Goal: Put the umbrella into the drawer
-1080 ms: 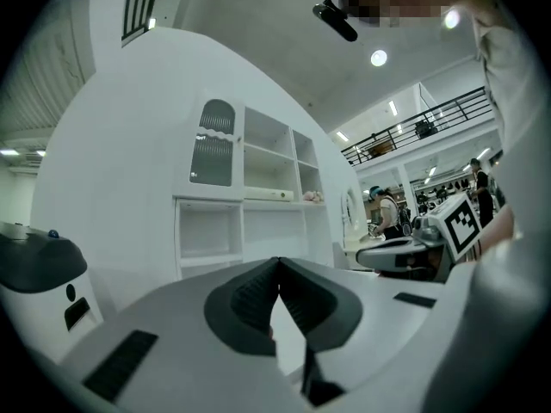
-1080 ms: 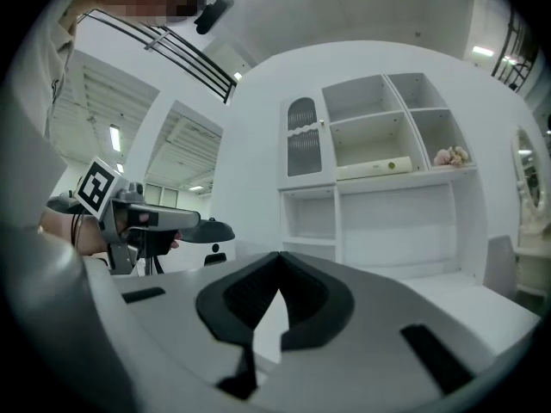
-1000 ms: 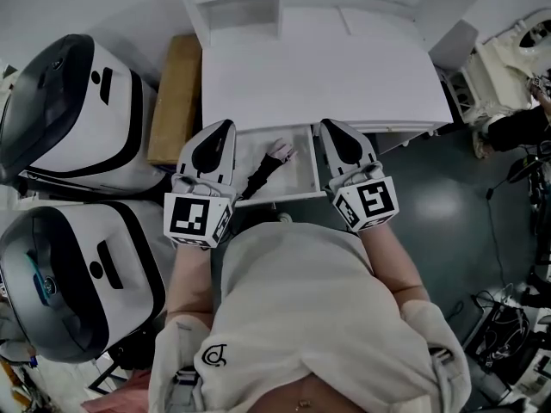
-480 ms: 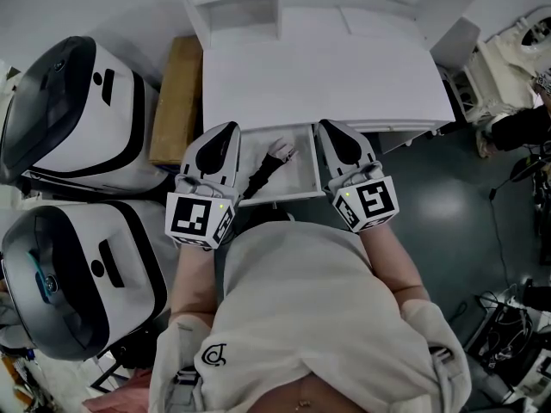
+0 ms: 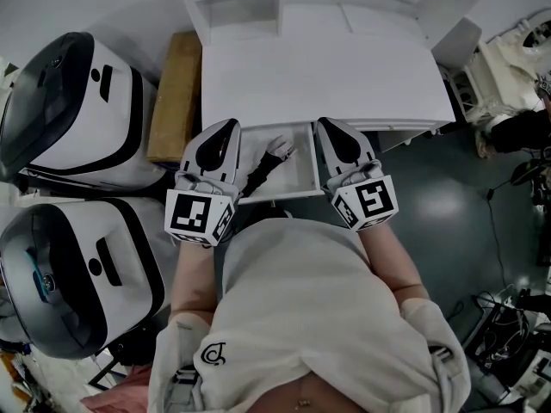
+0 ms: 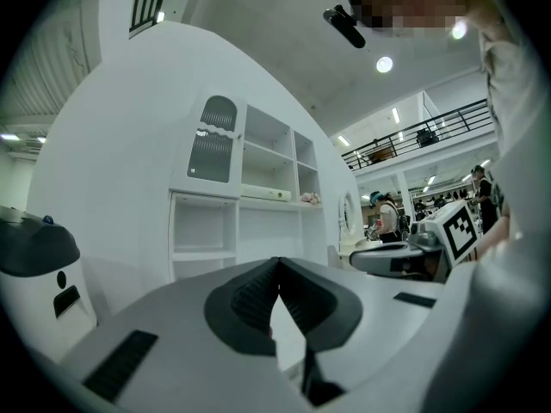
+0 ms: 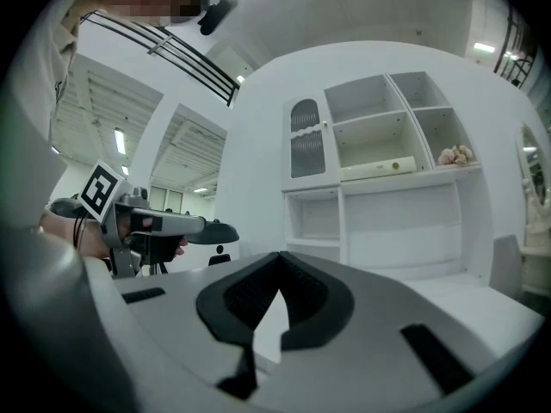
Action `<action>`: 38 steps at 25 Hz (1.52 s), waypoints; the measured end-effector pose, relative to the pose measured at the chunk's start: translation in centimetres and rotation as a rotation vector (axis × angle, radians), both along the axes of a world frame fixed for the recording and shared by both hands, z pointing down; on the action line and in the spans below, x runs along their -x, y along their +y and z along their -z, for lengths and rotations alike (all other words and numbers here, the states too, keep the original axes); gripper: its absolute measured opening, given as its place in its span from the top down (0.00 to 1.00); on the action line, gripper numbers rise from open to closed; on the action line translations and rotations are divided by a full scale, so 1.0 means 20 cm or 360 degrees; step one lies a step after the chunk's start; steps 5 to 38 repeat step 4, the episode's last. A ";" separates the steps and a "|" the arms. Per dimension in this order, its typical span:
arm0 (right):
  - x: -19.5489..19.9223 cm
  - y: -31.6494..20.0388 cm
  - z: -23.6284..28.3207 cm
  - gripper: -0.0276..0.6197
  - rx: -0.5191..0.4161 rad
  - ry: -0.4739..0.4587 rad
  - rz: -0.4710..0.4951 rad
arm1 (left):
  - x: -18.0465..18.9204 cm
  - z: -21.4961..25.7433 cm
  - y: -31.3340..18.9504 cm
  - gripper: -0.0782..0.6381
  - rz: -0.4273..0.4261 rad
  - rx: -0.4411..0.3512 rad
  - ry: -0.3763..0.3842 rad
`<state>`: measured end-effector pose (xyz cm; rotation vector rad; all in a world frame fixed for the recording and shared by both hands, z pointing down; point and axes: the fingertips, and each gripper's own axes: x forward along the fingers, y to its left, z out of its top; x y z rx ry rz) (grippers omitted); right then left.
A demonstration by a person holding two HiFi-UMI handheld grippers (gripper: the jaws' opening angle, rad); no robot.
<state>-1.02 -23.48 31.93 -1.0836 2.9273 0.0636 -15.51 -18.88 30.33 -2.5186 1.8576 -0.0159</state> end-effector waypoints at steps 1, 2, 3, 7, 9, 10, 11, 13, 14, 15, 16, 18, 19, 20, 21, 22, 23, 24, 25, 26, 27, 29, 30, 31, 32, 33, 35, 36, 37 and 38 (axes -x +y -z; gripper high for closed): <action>0.00 0.00 0.00 0.95 0.0000 0.0002 0.0003 | 0.00 0.00 0.00 0.88 -0.0002 -0.0005 0.0009; 0.01 0.00 0.00 0.95 0.0000 0.0003 0.0006 | 0.00 0.00 -0.01 0.88 -0.0004 -0.0010 0.0020; 0.01 0.00 0.00 0.95 0.0000 0.0005 0.0009 | 0.00 0.01 -0.01 0.88 -0.0005 -0.0016 0.0032; 0.01 0.00 0.00 0.95 -0.0001 0.0006 0.0011 | 0.00 0.01 -0.01 0.88 -0.0006 -0.0022 0.0044; 0.01 0.00 0.00 0.95 -0.0001 0.0006 0.0011 | 0.00 0.01 -0.01 0.88 -0.0006 -0.0022 0.0044; 0.01 0.00 0.00 0.95 -0.0001 0.0006 0.0011 | 0.00 0.01 -0.01 0.88 -0.0006 -0.0022 0.0044; 0.01 0.00 0.00 0.95 -0.0001 0.0006 0.0011 | 0.00 0.01 -0.01 0.88 -0.0006 -0.0022 0.0044; 0.01 0.00 0.00 0.95 -0.0001 0.0006 0.0011 | 0.00 0.01 -0.01 0.88 -0.0006 -0.0022 0.0044; 0.01 0.00 0.00 0.95 -0.0001 0.0006 0.0011 | 0.00 0.01 -0.01 0.88 -0.0006 -0.0022 0.0044; 0.01 0.00 0.00 0.95 -0.0001 0.0006 0.0011 | 0.00 0.01 -0.01 0.88 -0.0006 -0.0022 0.0044; 0.01 0.00 0.00 0.95 -0.0001 0.0006 0.0011 | 0.00 0.01 -0.01 0.88 -0.0006 -0.0022 0.0044; 0.01 0.00 0.00 0.95 -0.0001 0.0006 0.0011 | 0.00 0.01 -0.01 0.88 -0.0006 -0.0022 0.0044; 0.01 0.00 0.00 0.95 -0.0001 0.0006 0.0011 | 0.00 0.01 -0.01 0.88 -0.0006 -0.0022 0.0044; 0.01 0.00 0.00 0.95 -0.0001 0.0006 0.0011 | 0.00 0.01 -0.01 0.88 -0.0006 -0.0022 0.0044; 0.01 0.00 0.00 0.95 -0.0001 0.0006 0.0011 | 0.00 0.01 -0.01 0.88 -0.0006 -0.0022 0.0044; 0.01 0.00 0.00 0.95 -0.0001 0.0006 0.0011 | 0.00 0.01 -0.01 0.88 -0.0006 -0.0022 0.0044; 0.01 0.00 0.00 0.95 -0.0001 0.0006 0.0011 | 0.00 0.01 -0.01 0.88 -0.0006 -0.0022 0.0044; 0.01 0.00 0.00 0.95 -0.0001 0.0006 0.0011 | 0.00 0.01 -0.01 0.88 -0.0006 -0.0022 0.0044; 0.01 0.00 0.00 0.95 -0.0001 0.0006 0.0011 | 0.00 0.01 -0.01 0.88 -0.0006 -0.0022 0.0044; 0.01 0.00 0.00 0.95 -0.0001 0.0006 0.0011 | 0.00 0.01 -0.01 0.88 -0.0006 -0.0022 0.0044; 0.01 0.00 0.00 0.95 -0.0001 0.0006 0.0011 | 0.00 0.01 -0.01 0.88 -0.0006 -0.0022 0.0044; 0.01 0.00 0.00 0.95 -0.0001 0.0006 0.0011 | 0.00 0.01 -0.01 0.88 -0.0006 -0.0022 0.0044; 0.01 0.00 0.00 0.95 -0.0001 0.0006 0.0011 | 0.00 0.01 -0.01 0.88 -0.0006 -0.0022 0.0044; 0.01 0.00 0.00 0.95 -0.0001 0.0006 0.0011 | 0.00 0.01 -0.01 0.88 -0.0006 -0.0022 0.0044; 0.01 0.00 0.00 0.95 -0.0001 0.0006 0.0011 | 0.00 0.01 -0.01 0.88 -0.0006 -0.0022 0.0044; 0.01 0.00 0.00 0.95 -0.0001 0.0006 0.0011 | 0.00 0.01 -0.01 0.88 -0.0006 -0.0022 0.0044; 0.01 0.00 0.00 0.95 -0.0001 0.0006 0.0011 | 0.00 0.01 -0.01 0.88 -0.0006 -0.0022 0.0044; 0.01 0.00 0.00 0.95 -0.0001 0.0006 0.0011 | 0.00 0.01 -0.01 0.88 -0.0006 -0.0022 0.0044; 0.01 0.00 0.00 0.95 -0.0001 0.0006 0.0011 | 0.00 0.01 -0.01 0.88 -0.0006 -0.0022 0.0044; 0.01 0.00 0.00 0.95 -0.0001 0.0006 0.0011 | 0.00 0.01 -0.01 0.88 -0.0006 -0.0022 0.0044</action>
